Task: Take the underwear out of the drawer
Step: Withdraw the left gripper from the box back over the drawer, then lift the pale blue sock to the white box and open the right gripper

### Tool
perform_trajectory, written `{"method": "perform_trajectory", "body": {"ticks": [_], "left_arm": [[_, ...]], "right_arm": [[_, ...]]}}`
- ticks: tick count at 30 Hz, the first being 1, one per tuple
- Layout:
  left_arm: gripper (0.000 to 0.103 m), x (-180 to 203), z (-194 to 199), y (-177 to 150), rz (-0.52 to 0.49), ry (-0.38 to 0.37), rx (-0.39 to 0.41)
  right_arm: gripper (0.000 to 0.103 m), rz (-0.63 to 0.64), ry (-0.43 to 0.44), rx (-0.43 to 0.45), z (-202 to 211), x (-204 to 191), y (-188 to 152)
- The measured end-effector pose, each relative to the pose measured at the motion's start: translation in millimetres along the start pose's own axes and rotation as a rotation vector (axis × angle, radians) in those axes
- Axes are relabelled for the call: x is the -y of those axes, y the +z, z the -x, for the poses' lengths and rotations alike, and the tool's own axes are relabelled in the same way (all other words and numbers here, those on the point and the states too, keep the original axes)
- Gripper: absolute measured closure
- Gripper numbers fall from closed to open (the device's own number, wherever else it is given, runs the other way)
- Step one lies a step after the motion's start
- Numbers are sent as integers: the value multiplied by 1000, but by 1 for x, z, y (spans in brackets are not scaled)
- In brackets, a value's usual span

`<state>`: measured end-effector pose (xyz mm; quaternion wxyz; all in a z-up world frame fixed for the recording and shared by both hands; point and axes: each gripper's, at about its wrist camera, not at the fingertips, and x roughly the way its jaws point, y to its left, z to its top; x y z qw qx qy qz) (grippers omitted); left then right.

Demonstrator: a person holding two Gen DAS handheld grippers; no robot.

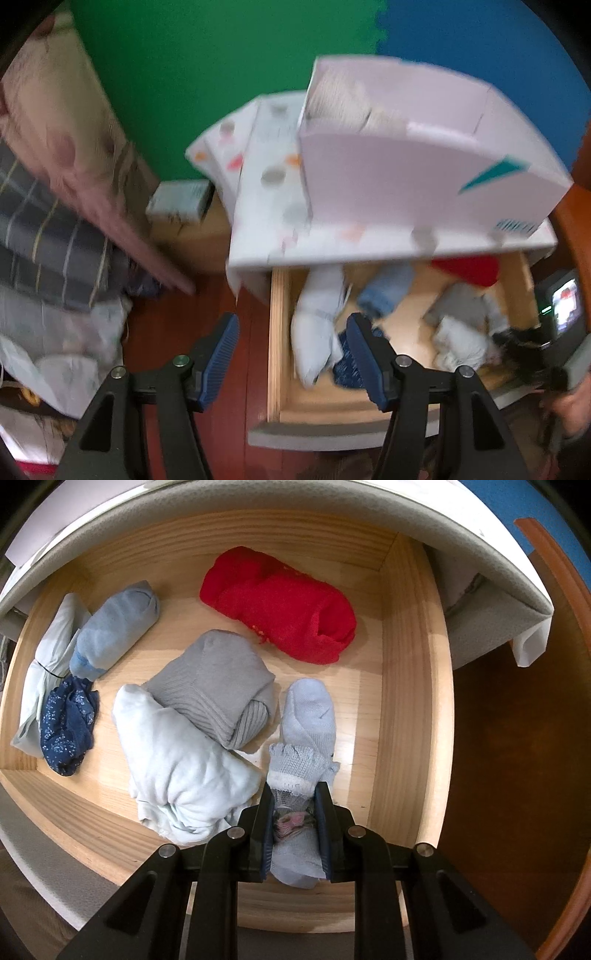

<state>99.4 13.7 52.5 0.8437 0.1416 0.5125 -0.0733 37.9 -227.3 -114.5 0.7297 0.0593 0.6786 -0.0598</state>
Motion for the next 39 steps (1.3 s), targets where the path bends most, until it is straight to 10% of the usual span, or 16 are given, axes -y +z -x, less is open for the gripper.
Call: {"method": "perform_trajectory", "body": {"ticks": [22,39], "left_arm": [[41,5,-77,-67,153,52,-84],[41,-3,-83,-68,201,24,-113]], "right_arm": [[84,-12,149,141,72,23,-13],[84,42,228,389,245,30,14]]}}
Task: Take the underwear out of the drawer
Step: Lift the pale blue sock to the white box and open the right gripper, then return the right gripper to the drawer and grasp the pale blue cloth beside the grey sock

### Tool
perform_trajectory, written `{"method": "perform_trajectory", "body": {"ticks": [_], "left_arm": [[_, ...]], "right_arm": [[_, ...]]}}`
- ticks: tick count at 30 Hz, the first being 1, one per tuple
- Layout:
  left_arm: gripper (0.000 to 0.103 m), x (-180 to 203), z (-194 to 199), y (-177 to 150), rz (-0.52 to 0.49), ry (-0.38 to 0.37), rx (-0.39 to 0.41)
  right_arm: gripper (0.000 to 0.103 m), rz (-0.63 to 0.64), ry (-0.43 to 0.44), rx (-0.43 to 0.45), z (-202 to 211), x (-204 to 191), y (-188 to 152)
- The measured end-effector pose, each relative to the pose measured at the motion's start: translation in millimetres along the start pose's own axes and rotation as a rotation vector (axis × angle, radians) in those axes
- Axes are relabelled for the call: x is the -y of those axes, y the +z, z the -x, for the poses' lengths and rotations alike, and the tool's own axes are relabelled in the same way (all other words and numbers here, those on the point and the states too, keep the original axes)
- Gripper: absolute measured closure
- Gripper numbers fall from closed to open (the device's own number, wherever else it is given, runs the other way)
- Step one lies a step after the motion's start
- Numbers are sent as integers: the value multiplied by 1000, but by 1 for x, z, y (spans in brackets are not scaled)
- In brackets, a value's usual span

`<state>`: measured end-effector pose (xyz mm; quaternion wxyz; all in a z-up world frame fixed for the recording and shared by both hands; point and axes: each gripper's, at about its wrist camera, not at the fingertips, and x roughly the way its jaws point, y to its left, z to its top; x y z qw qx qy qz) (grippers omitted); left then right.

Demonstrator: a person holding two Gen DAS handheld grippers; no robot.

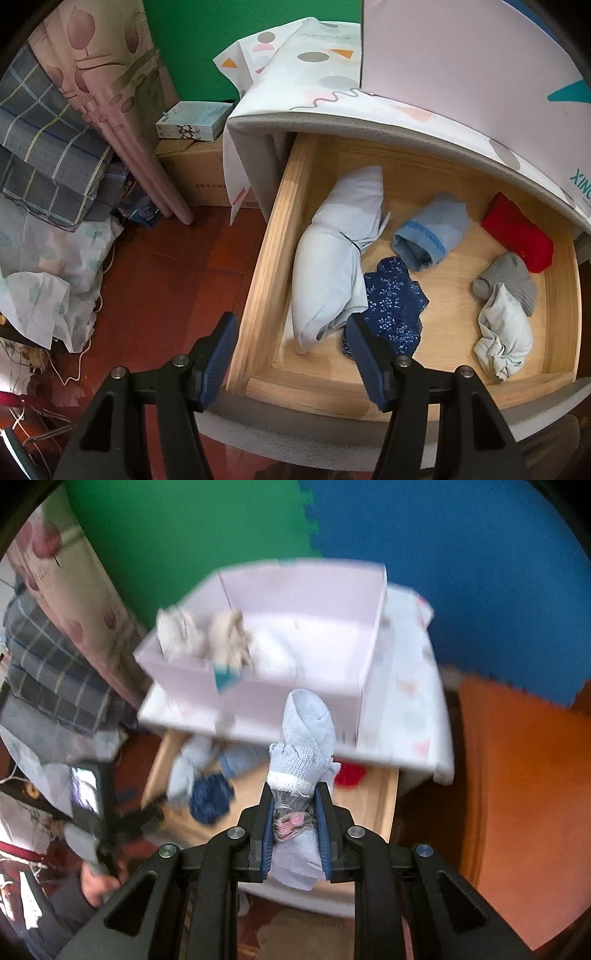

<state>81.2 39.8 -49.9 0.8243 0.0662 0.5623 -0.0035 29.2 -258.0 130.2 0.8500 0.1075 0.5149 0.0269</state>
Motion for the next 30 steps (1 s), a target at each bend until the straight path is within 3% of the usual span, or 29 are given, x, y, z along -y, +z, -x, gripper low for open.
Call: {"method": "perform_trajectory", "body": {"ticks": [5,12,19,22,25,27,30], "left_arm": [[41,0,0,0,7,1,0],[41,-2,0,-1,9,-1,5],[41,-2,0,1,21,-17,-1],[41,-3,-1,2,20,-27,-3],[41,-2,-1,1,17,-44,0],[41,-3,-2,1,18,-33,-5],[41,-1,-3,2,14,-32,-24]], "right_arm": [[84,18,-51,50,-7,-11,53],[84,21,-99,-7,-64,-15,102],[84,8,-133,-103,-125,-5,114],[79,-8,-135,-131,-141,1,112],[73,12,-123,-130,-143,1,113],[62,35,-124,-115,-135,-2,113],[60,62,-97,-65,-108,-10,112]]}}
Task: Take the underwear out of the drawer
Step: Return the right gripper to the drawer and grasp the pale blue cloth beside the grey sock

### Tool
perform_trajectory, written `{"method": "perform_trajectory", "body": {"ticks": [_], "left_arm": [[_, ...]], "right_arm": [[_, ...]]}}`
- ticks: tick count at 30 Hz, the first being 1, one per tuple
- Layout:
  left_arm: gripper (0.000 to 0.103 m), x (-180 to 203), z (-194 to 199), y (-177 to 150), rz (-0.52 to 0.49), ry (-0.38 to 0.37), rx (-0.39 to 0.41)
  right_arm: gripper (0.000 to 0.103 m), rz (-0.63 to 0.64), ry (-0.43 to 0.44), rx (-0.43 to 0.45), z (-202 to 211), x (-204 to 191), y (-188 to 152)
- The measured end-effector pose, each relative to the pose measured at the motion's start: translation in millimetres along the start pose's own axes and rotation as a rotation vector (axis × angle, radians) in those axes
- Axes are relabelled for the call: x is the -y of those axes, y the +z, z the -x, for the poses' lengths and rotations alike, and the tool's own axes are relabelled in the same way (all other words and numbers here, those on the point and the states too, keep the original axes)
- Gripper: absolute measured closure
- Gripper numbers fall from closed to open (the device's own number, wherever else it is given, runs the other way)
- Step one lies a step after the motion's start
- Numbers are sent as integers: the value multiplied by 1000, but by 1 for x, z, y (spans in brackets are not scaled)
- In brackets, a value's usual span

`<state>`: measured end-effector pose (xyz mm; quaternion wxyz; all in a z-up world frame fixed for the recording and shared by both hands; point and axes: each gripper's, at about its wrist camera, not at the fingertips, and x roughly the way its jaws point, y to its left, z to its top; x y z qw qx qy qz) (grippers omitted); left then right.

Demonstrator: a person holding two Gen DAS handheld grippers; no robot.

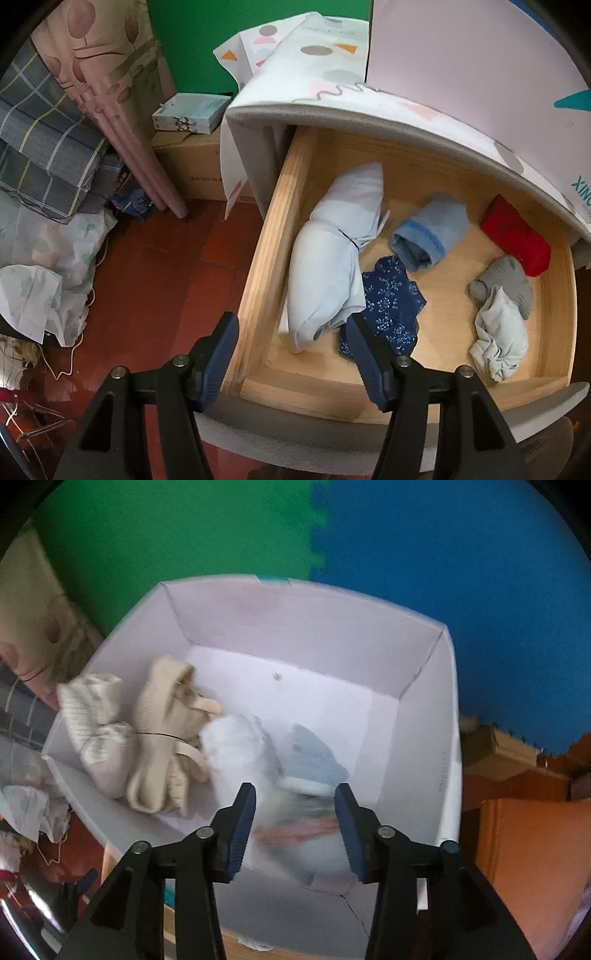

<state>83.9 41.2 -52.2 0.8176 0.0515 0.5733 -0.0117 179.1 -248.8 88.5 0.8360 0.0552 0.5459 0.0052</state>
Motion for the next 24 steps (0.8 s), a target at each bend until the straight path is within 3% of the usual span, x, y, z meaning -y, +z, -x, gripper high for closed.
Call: {"method": "perform_trajectory", "body": {"ticks": [5,10,19,24], "left_arm": [[41,0,1,-1,4,-3,2],[41,-1,3,-1,13,-2,4],[41,-6,0,-1,29,-4,2],[41,-8,0,-1,33,-10,3]], "right_arm": [[60,60,85,33,55,-10,-26],[60,123,154,-45,73,-21,-73],[62,194,111,-325,-26,-41,-166],[62,191,102,-382,-76,-47,-188]]}}
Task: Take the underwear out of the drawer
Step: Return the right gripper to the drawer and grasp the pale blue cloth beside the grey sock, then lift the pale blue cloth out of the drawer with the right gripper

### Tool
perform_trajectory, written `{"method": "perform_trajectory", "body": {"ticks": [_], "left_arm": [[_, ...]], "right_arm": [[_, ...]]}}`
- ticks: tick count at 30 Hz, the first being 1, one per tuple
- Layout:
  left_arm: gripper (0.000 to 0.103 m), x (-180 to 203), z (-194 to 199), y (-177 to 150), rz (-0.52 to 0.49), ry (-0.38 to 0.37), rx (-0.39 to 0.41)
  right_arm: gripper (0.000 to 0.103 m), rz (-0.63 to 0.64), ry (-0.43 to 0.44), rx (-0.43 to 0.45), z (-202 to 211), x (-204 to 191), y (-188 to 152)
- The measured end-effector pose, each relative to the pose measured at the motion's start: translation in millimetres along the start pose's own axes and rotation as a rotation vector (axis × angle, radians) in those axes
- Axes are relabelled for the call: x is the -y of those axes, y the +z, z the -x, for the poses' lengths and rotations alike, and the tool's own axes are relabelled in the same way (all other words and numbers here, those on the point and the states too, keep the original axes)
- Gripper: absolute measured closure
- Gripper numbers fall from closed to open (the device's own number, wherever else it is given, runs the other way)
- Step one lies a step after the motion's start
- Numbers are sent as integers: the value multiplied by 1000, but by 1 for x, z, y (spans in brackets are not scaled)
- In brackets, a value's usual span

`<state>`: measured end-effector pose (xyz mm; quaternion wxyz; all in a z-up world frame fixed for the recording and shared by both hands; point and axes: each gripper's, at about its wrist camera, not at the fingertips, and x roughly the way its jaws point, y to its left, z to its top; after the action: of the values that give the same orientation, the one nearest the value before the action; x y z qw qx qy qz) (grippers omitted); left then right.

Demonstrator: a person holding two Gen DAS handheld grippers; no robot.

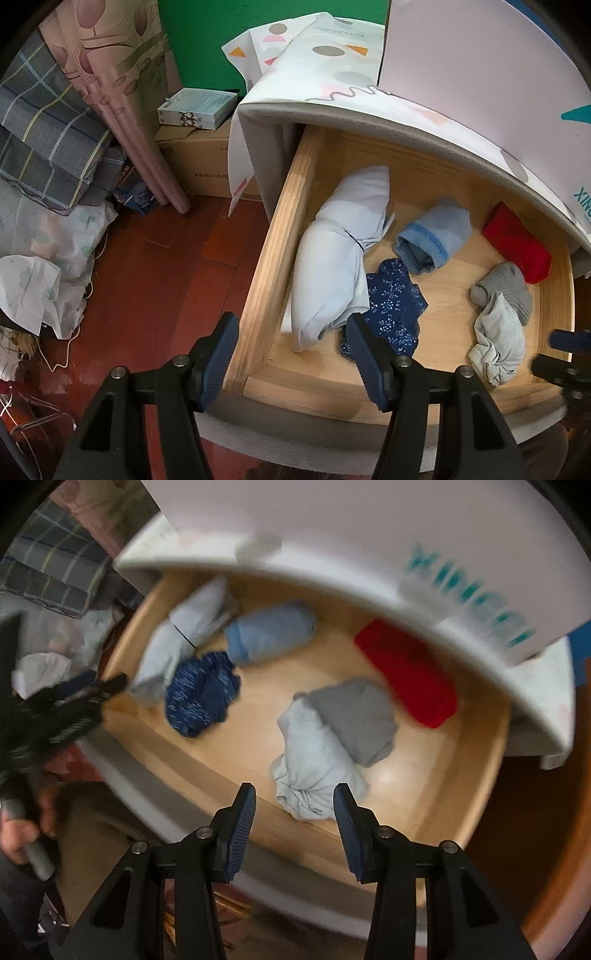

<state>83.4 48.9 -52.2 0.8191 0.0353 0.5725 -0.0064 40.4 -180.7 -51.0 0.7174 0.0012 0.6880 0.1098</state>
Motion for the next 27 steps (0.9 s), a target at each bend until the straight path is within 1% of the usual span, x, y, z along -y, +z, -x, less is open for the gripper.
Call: {"method": "perform_trajectory", "body": {"ticks": [4,7,9,14,17,20,22,24,27], "left_arm": [[41,-1,-1,0,-5,-5,-6],[41,-1,-1,0,-5,-6,-6],[41,0,-2,0,-5,-5,-6],[41,-1,-2,0,-6,-5,-7],[41,1,-3,-1,-7,-2,-9],[41,0,-3,-1,-5,-2,-6],[41,0,-3,-1,-4,-5,-10],[41,0,-3,-2,-2,-9,-13],[41,-1,-2,-2,-4,-11,-10]], "right_arm": [[62,-22,-28,-6,-27,3,12],[62,-22,-71,-3,-40,4,19],[62,-25,-85,-18,-51,4,22],[59,-40,-107,-30,-65,2,27],[57,-46,-130,-56,-72,4,28],[56,-49,-150,-79,-83,3,30],[58,-64,-144,-85,-82,6,29],[61,-87,-156,-99,-83,13,26],[65,-162,-166,-92,-80,30,18]]}}
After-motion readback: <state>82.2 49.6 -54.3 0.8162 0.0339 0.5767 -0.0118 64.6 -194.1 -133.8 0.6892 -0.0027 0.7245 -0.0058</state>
